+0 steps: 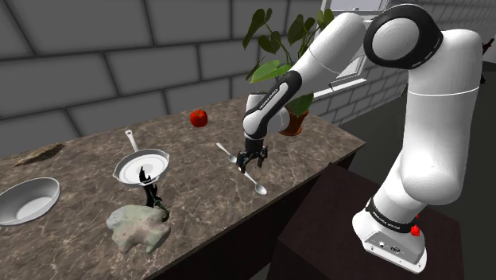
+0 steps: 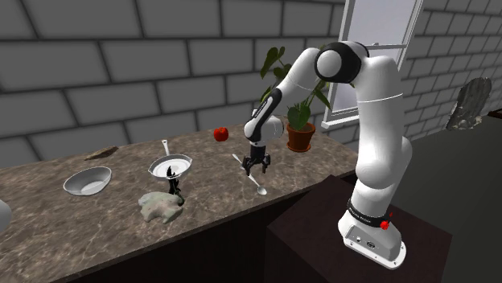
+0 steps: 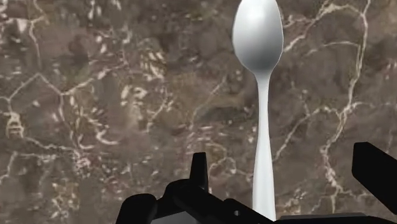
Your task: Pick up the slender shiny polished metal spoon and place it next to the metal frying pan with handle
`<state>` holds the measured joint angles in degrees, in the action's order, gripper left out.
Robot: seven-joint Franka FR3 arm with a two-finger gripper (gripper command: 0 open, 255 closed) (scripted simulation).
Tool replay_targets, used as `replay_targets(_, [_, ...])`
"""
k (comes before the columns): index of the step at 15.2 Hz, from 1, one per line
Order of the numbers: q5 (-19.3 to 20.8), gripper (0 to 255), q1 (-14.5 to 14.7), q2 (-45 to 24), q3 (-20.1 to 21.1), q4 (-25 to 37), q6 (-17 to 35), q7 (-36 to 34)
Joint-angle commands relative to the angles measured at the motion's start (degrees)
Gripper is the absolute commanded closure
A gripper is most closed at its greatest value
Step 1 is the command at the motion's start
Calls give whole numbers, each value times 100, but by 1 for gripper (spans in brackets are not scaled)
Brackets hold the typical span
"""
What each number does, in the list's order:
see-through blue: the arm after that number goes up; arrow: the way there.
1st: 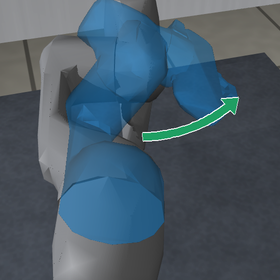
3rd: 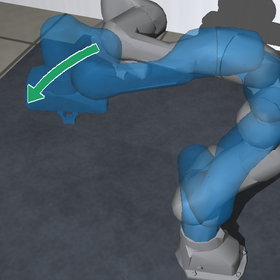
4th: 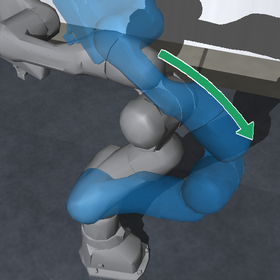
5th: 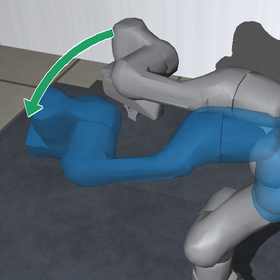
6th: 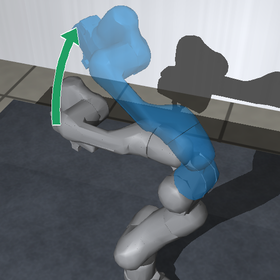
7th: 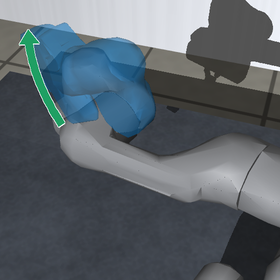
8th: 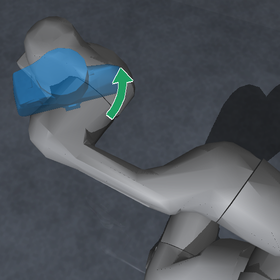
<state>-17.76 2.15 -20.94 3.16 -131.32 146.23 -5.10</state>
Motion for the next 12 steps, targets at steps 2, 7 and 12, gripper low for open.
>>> replay_targets(2, [-65,0,5,-248,42,59,197,38])
replay_targets(7, [-149,0,12,-574,106,95,492,98])
replay_targets(12, [-148,0,12,-574,106,96,491,98])
